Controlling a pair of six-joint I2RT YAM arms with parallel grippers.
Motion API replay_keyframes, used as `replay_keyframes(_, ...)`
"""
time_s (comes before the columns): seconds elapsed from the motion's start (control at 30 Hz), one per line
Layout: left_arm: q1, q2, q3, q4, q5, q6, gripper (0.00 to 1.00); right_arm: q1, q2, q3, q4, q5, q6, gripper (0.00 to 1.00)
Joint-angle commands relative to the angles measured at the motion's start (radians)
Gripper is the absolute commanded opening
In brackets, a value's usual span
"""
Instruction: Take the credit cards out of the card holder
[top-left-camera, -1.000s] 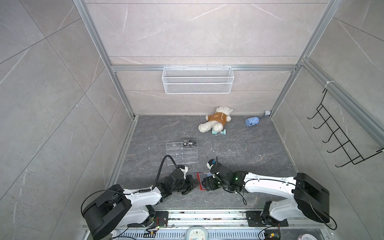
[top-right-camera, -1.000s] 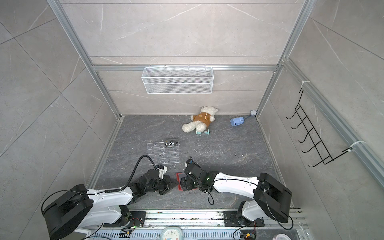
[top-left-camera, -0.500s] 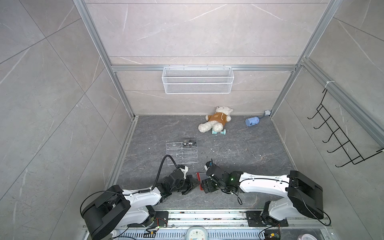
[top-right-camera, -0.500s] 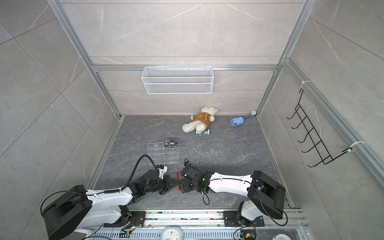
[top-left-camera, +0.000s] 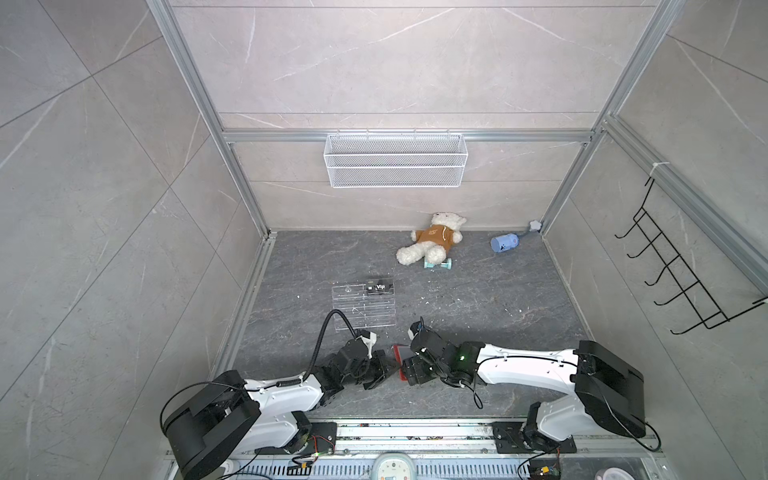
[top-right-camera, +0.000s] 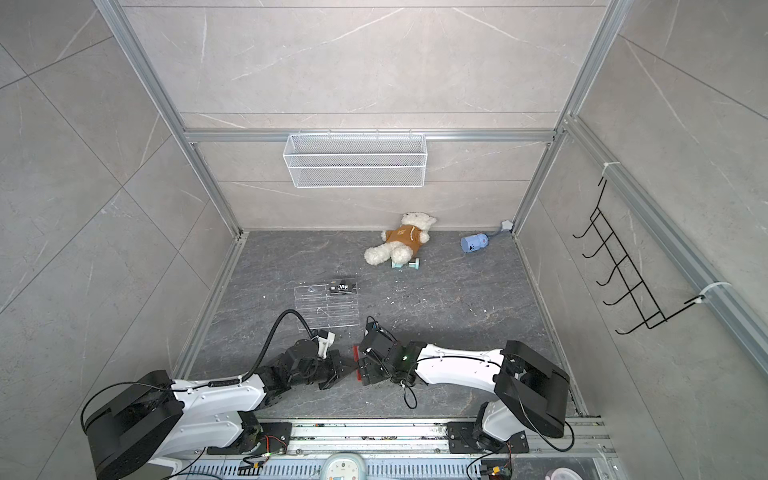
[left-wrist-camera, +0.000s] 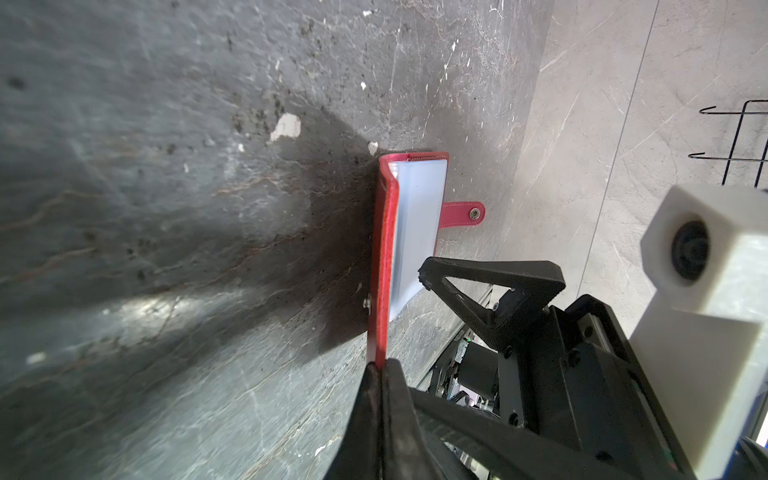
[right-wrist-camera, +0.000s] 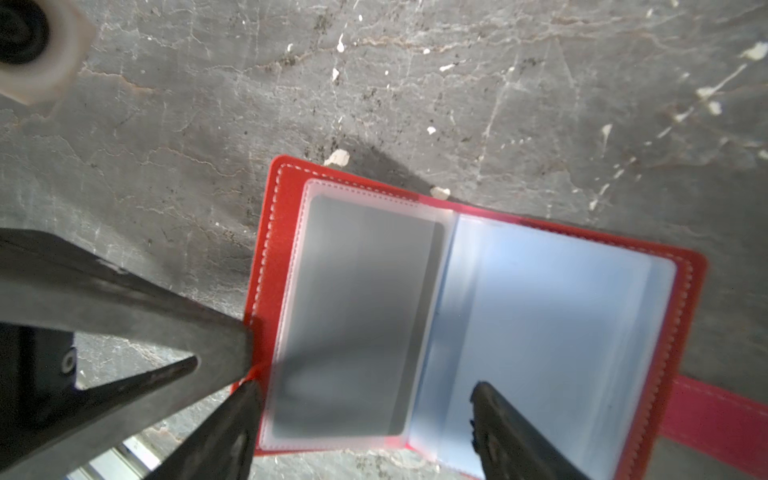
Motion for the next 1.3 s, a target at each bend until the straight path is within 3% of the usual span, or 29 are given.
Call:
replay_keyframes(0.0,-0.006,-0.018,0.026,0.025,-0.011,0.026,0.00,0.009,0.021,0.029,-0.023,0.019,0.013,0.81)
replay_keyframes(0.17,-0.006,-0.017,0.024,0.022,-0.013,0.025,0.00,0.009,0.042,0.025,-0.024,0.029,0.024,0.80)
replay_keyframes(0.53,-0.006,-0.022,0.014,0.022,-0.015,0.028,0.00,0.008,0.018,0.028,-0.065,0.103,0.039,0.70)
replay_keyframes(1.27,-0.008,-0.006,0.010,0.016,-0.011,0.043,0.00,0.007,-0.025,0.014,-0.084,0.142,0.054,0.50)
